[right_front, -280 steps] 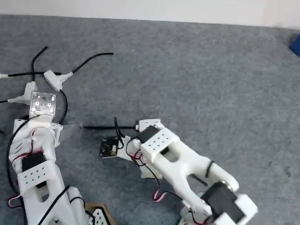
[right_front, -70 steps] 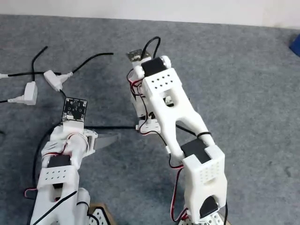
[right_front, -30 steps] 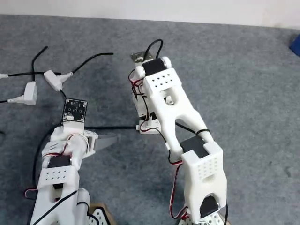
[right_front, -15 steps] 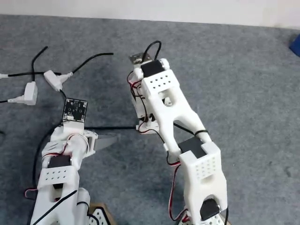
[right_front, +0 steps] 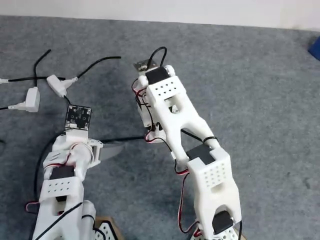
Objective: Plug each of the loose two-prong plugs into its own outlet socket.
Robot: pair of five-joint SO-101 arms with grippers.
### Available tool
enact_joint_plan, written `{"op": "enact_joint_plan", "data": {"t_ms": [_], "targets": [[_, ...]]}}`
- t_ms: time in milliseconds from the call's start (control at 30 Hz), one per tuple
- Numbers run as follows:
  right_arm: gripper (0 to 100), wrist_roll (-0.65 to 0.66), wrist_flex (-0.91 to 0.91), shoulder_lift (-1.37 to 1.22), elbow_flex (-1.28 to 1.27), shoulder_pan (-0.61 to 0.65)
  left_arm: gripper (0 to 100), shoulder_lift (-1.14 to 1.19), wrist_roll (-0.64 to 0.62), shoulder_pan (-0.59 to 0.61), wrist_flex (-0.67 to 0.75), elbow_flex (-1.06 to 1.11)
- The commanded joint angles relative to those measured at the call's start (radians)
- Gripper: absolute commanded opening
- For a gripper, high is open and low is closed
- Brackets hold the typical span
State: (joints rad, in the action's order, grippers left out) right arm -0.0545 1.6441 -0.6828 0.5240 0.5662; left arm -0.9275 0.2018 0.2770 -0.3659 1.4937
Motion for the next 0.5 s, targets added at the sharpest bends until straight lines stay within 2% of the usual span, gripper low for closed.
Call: {"op": "enact_joint_plan", "data": {"t_ms": [0,233,467], "targets": [[0.7,-0.006,-0.028,-0.064,-0.013,0.018,54,-0.013,-0.009,0.015,0.020,-0.004],[0.7,-0.008,-0.048,-0.171,-0.010,0.018,54,-0.013,-0.009,0.016,0.020,-0.004],[0.7,-0.008,-0.047,-0.125,-0.008,0.021,54,-0.013,-0.009,0.015,0.020,-0.004]]}}
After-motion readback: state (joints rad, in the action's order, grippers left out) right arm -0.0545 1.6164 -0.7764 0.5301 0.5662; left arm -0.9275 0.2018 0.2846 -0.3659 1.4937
